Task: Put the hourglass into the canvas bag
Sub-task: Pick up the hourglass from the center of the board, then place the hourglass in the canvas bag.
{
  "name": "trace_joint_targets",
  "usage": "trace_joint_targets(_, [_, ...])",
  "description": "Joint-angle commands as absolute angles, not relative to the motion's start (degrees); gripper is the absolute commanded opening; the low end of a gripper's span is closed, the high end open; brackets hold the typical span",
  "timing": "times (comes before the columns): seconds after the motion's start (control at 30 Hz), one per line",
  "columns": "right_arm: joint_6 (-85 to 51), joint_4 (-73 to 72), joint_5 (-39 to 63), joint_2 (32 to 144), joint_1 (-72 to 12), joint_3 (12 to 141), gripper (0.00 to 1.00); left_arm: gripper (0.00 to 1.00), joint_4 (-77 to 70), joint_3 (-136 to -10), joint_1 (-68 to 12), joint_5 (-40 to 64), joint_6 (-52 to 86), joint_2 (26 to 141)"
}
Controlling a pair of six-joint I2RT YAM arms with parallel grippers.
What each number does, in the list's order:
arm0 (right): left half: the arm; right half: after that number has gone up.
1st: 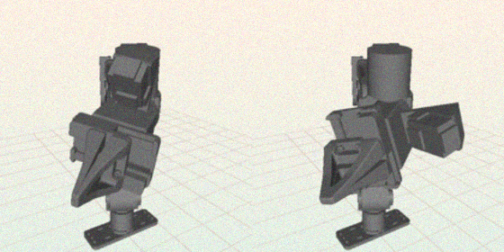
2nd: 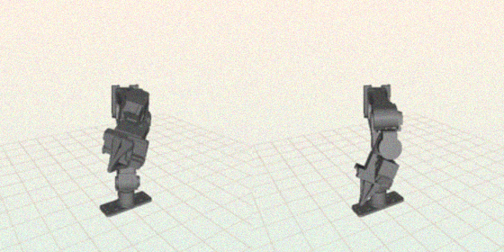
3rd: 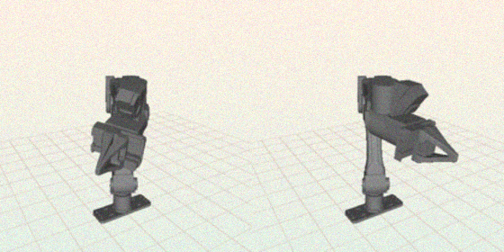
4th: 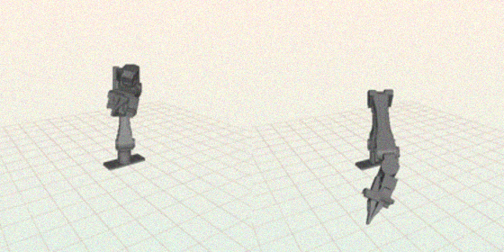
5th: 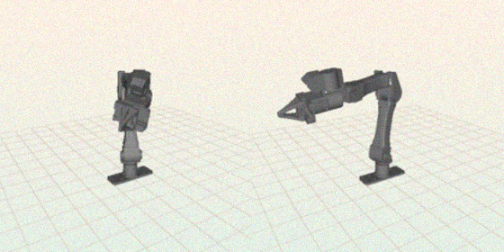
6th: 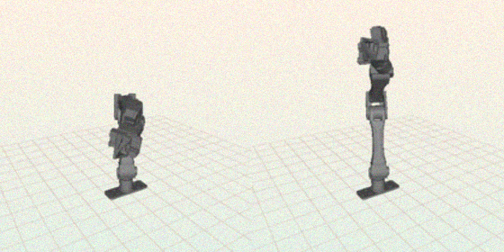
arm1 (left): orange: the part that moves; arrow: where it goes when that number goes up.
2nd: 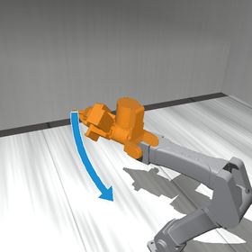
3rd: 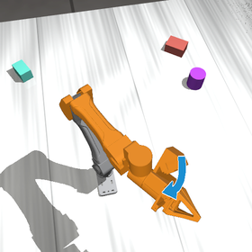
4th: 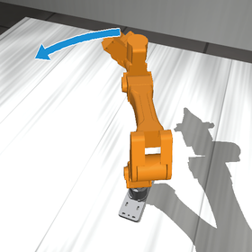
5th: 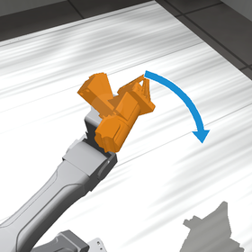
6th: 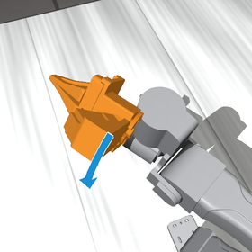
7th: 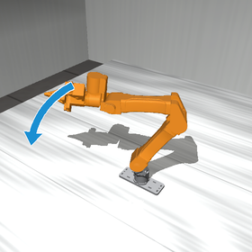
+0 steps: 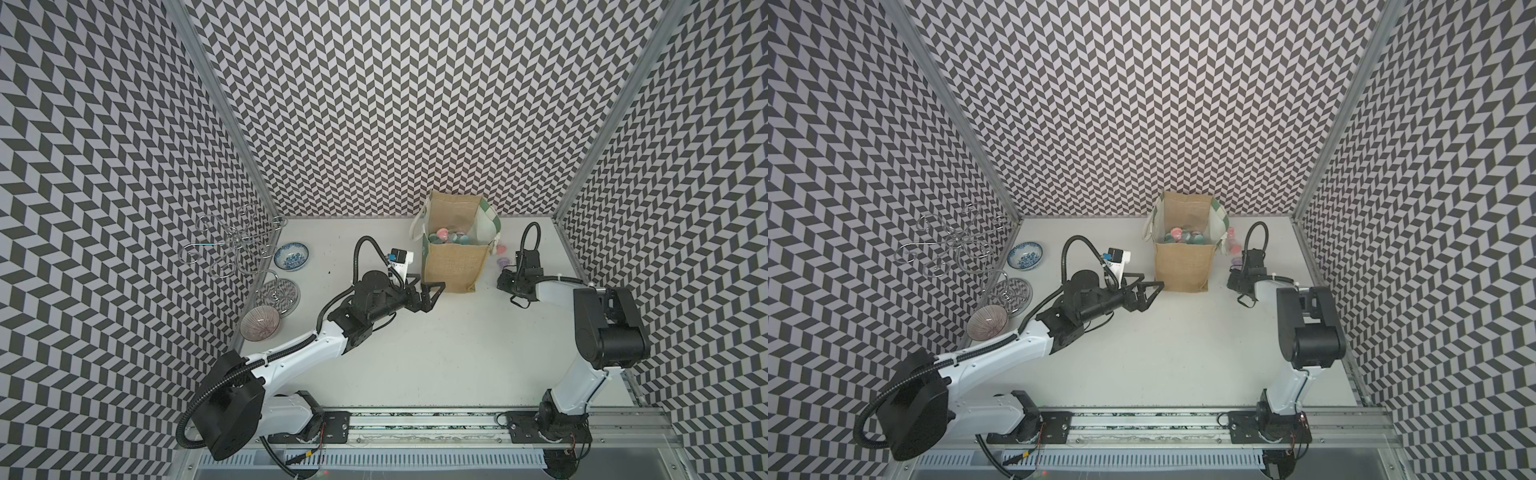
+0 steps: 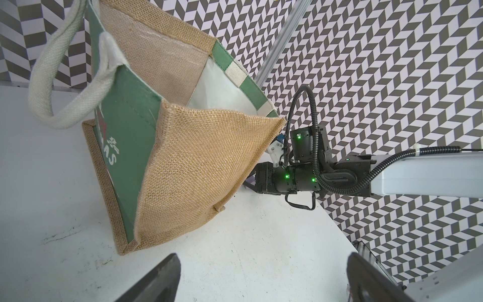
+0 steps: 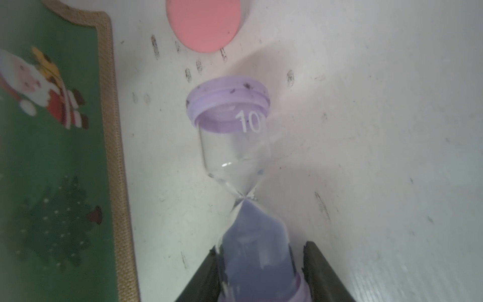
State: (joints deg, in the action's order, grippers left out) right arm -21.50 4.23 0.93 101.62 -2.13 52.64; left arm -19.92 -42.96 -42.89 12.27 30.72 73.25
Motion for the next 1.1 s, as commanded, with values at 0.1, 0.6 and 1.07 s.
trace_joint_targets(0.1, [-22.0,2.6,3.1,99.1,-2.5,51.3,0.38,0.99,-20.6,-43.4,-43.3,11.4,30.5,72.5])
trace_joint_targets(0.6, [-24.0,3.2,7.3,82.9,-2.2,49.2,0.32,0.99,-17.1,-44.4,-43.3,9.7,28.7,68.3])
trace_joint_targets(1.07, [-22.6,12.8,4.6,74.5,-10.1,63.7,0.32,0.99,-10.9,-46.2,-42.7,6.5,26.5,62.6])
